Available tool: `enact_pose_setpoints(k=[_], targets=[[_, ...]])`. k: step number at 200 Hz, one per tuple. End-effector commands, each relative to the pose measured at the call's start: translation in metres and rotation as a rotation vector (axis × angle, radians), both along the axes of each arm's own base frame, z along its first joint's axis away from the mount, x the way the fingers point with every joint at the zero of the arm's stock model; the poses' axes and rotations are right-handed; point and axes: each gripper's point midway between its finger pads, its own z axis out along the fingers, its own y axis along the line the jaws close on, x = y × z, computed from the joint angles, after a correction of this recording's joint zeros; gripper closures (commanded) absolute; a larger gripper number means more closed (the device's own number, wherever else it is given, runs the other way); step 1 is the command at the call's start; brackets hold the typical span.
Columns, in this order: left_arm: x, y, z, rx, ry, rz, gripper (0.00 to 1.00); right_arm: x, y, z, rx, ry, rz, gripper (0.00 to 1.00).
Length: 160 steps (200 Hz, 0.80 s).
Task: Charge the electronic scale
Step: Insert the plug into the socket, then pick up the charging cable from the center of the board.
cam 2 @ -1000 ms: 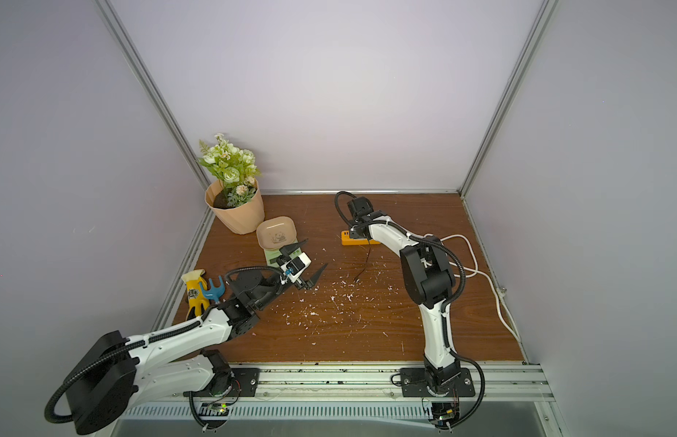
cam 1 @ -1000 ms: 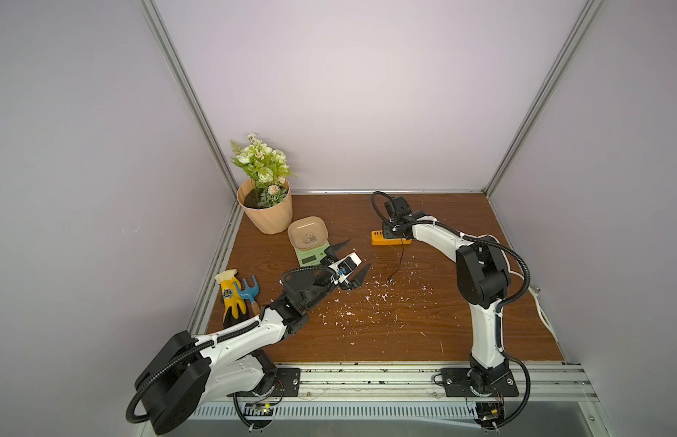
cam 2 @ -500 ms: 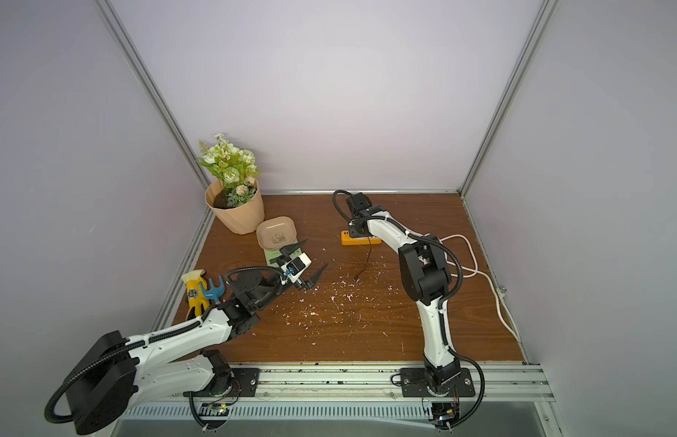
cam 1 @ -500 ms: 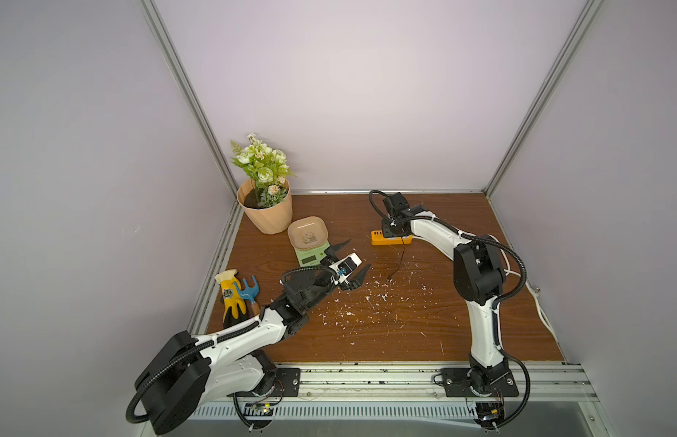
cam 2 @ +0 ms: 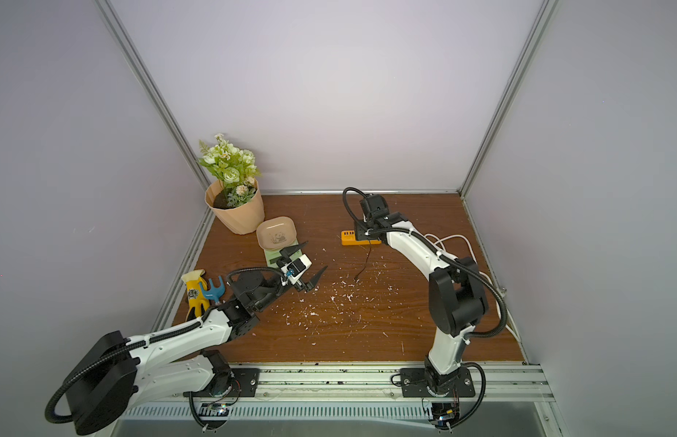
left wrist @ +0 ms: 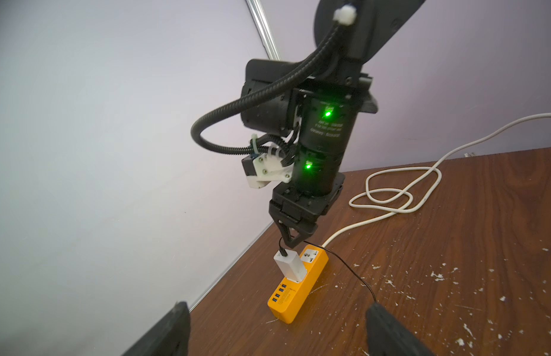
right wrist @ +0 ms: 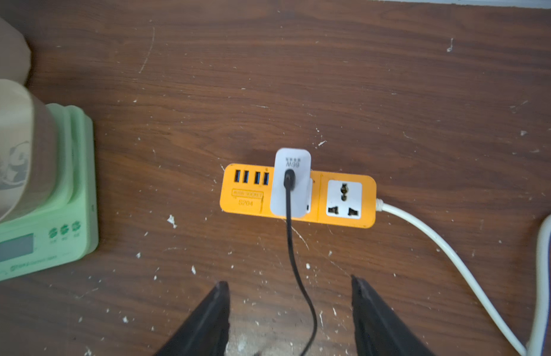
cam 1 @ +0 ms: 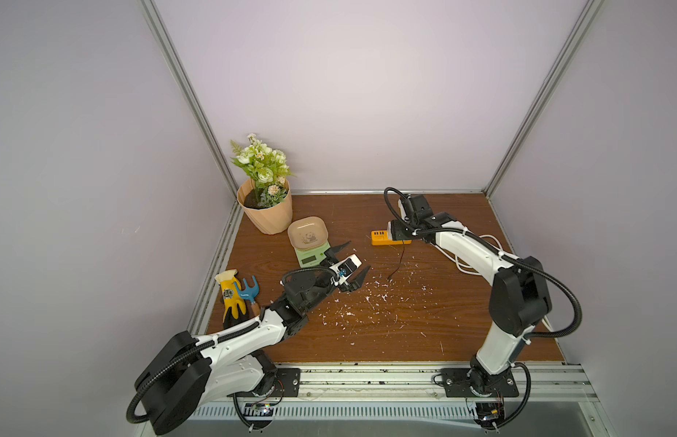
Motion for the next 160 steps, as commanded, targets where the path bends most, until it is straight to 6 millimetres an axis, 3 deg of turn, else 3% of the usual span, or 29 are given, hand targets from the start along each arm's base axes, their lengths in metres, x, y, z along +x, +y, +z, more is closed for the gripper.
enact_pose_setpoints(k=[1,36,74,114,160], targets=[[0.008,0.007,0.007,-0.050,0.030,0.043,0.09,-0.016,-0.006,0.014,0.084,-0.050,-0.003,0.35],[0.020,0.004,0.001,-0.143,0.182,0.068,0.08,-0.058,-0.004,0.002,0.245,-0.066,0.021,0.42],[0.034,-0.005,-0.024,-0.261,0.425,0.092,0.11,-0.083,0.003,-0.025,0.390,-0.049,0.014,0.46],[0.048,-0.025,-0.065,-0.268,0.690,0.121,0.13,-0.084,0.009,-0.047,0.451,-0.031,-0.005,0.46],[0.049,-0.022,-0.067,-0.286,0.698,0.137,0.13,-0.080,0.024,-0.071,0.502,0.015,-0.006,0.49]])
